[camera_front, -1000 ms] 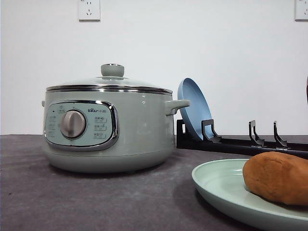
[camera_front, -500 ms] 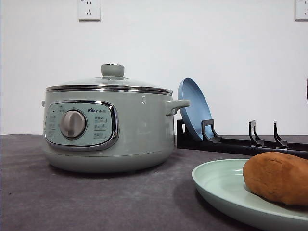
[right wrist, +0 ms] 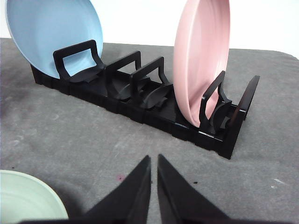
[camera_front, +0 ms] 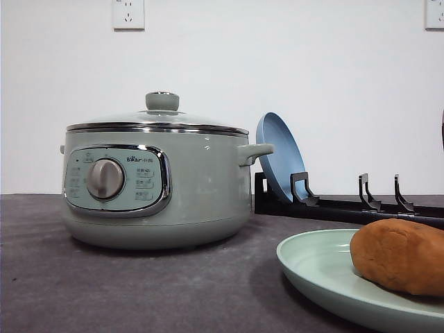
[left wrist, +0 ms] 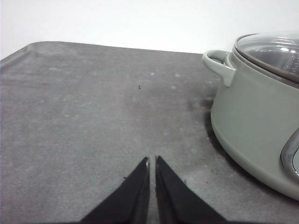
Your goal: Transfer potato from steamer to green plate
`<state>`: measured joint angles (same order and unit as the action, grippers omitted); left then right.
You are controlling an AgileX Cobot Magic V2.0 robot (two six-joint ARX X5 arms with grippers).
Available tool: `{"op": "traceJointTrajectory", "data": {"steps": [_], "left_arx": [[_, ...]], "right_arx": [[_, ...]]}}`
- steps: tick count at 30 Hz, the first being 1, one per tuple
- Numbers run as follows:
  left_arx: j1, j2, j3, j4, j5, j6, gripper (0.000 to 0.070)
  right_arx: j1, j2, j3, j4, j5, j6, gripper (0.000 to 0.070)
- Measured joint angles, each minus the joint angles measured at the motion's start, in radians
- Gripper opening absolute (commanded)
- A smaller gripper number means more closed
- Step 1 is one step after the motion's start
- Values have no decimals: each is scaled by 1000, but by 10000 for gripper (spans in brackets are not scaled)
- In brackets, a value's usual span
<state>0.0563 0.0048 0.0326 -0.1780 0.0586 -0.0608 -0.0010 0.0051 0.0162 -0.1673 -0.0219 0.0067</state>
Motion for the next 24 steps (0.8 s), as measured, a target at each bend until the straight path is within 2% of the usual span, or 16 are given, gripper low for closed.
{"op": "traceJointTrajectory", "data": {"steps": [11,24], "left_arx": [[-53,0,0,0,0,0,17],[-57,0,0,0,0,0,17]], "right_arx": [[0,0,0,0,0,0,14],[0,0,0,0,0,0,13]]}}
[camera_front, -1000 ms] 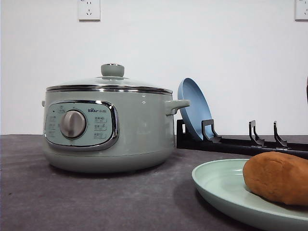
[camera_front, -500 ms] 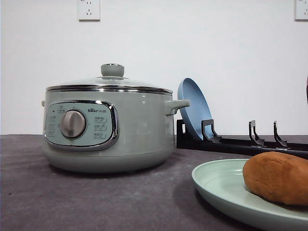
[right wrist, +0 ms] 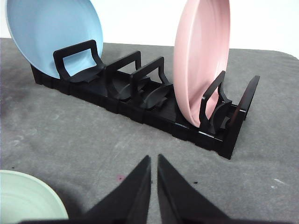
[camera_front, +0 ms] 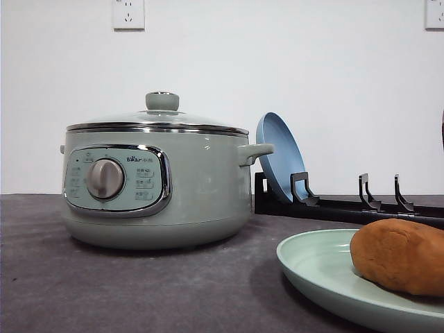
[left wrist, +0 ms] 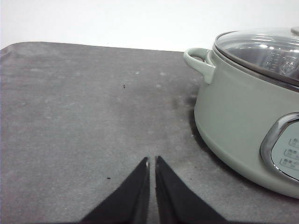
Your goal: Transfer potato from steamer to green plate
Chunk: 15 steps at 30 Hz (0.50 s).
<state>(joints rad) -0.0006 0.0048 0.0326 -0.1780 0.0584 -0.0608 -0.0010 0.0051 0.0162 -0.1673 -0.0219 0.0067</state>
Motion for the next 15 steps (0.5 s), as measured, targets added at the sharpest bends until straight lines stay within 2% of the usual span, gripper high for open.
{"op": "traceJointTrajectory", "data": {"steps": [15], "left_arx": [[0,0,0,0,0,0,17]], "right_arx": [[0,0,0,0,0,0,14]]}}
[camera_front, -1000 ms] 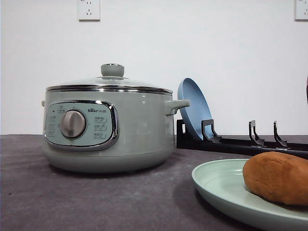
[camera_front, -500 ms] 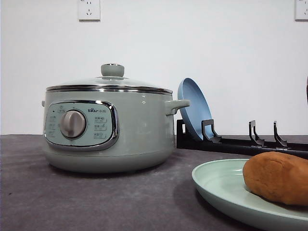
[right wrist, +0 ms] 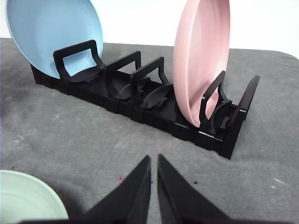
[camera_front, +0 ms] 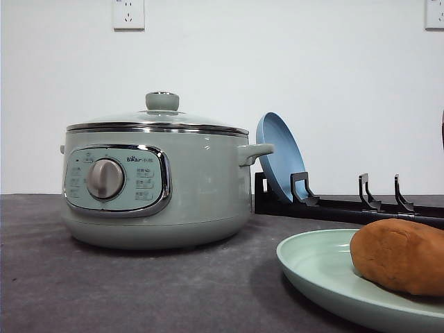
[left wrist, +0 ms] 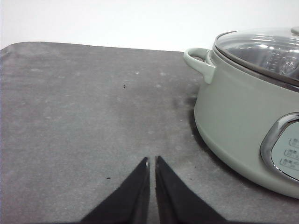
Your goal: Transfer potato from steamer to green plate
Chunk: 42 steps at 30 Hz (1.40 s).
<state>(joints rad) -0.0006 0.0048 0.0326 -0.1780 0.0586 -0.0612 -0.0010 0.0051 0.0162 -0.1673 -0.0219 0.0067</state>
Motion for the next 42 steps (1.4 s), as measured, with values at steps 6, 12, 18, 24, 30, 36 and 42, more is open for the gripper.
{"op": "traceJointTrajectory", "data": {"steps": [6,12,18,24,30,36,42], "left_arx": [[0,0,0,0,0,0,17],[0,0,0,0,0,0,17],[0,0,0,0,0,0,17],[0,0,0,0,0,0,17],[0,0,0,0,0,0,16],[0,0,0,0,0,0,17],[0,0,0,0,0,0,17]], "right_arx": [[0,0,0,0,0,0,14],[0,0,0,0,0,0,14],[0,0,0,0,0,0,14],[0,0,0,0,0,0,14],[0,0,0,0,0,0,14],[0,0,0,0,0,0,13],[0,0,0,0,0,0,14]]}}
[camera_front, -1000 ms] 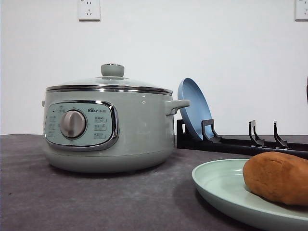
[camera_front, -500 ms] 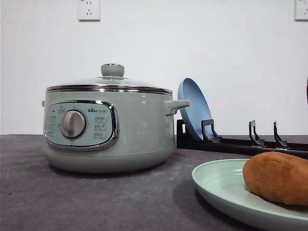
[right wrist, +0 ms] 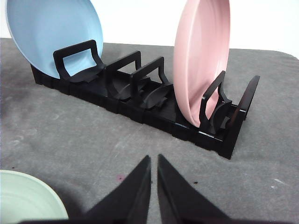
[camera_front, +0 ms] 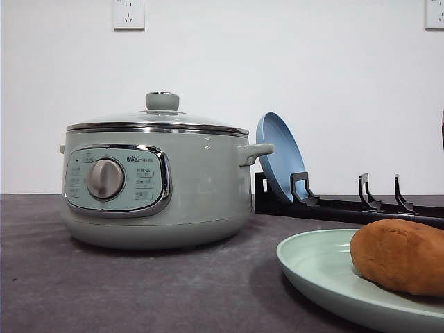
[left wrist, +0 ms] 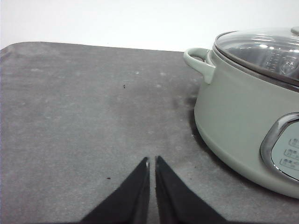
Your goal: Transfer potato from steamer to green plate
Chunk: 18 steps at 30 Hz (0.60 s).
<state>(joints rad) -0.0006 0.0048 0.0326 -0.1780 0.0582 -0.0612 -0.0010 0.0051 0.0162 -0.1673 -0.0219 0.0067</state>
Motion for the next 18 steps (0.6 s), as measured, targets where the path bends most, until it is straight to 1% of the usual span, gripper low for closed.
{"op": "traceJointTrajectory", "data": {"steps": [18], "left_arx": [[0,0,0,0,0,0,16]], "right_arx": [[0,0,0,0,0,0,14]]}}
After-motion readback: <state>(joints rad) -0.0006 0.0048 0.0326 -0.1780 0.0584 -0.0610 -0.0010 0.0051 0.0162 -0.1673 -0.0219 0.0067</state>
